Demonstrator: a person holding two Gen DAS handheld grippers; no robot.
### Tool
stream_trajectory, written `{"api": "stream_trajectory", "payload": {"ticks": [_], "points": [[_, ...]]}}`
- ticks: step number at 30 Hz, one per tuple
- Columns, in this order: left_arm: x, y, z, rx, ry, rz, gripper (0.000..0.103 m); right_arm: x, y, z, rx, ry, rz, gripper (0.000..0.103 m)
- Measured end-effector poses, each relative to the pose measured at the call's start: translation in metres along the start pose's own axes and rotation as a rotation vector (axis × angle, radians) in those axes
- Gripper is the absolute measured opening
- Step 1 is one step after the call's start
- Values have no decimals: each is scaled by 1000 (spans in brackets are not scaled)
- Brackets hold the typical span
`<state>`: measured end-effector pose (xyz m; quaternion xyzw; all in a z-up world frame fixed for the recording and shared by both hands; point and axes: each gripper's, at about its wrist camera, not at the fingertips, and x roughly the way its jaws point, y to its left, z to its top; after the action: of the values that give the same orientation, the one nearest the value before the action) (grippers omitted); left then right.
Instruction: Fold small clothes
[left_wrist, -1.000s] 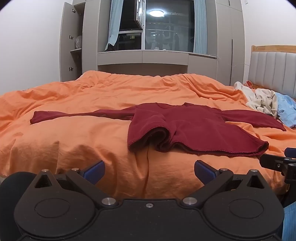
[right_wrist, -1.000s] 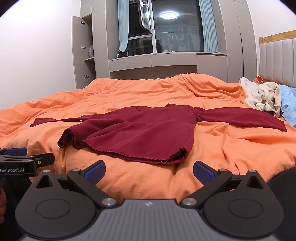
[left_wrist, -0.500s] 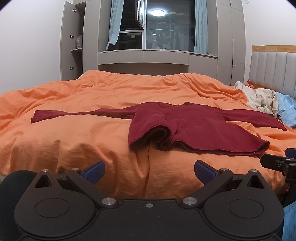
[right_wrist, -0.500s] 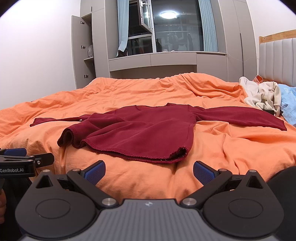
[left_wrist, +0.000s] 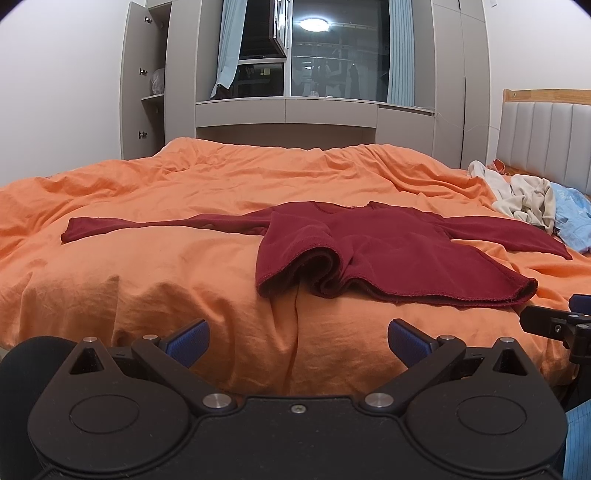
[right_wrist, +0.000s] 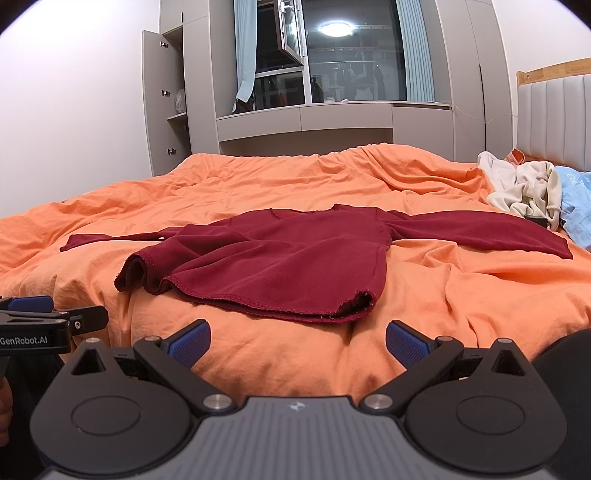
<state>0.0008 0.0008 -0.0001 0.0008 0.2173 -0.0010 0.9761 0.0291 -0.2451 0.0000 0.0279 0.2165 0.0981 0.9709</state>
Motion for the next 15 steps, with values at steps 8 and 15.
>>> {"api": "stream_trajectory", "payload": {"ticks": [8,15], "points": [[0,0,0,0,1,-1,102,0,0,0,1,1,0,103],[0,0,0,-1,2,0,102,1,0,0,1,2,0,103]]}}
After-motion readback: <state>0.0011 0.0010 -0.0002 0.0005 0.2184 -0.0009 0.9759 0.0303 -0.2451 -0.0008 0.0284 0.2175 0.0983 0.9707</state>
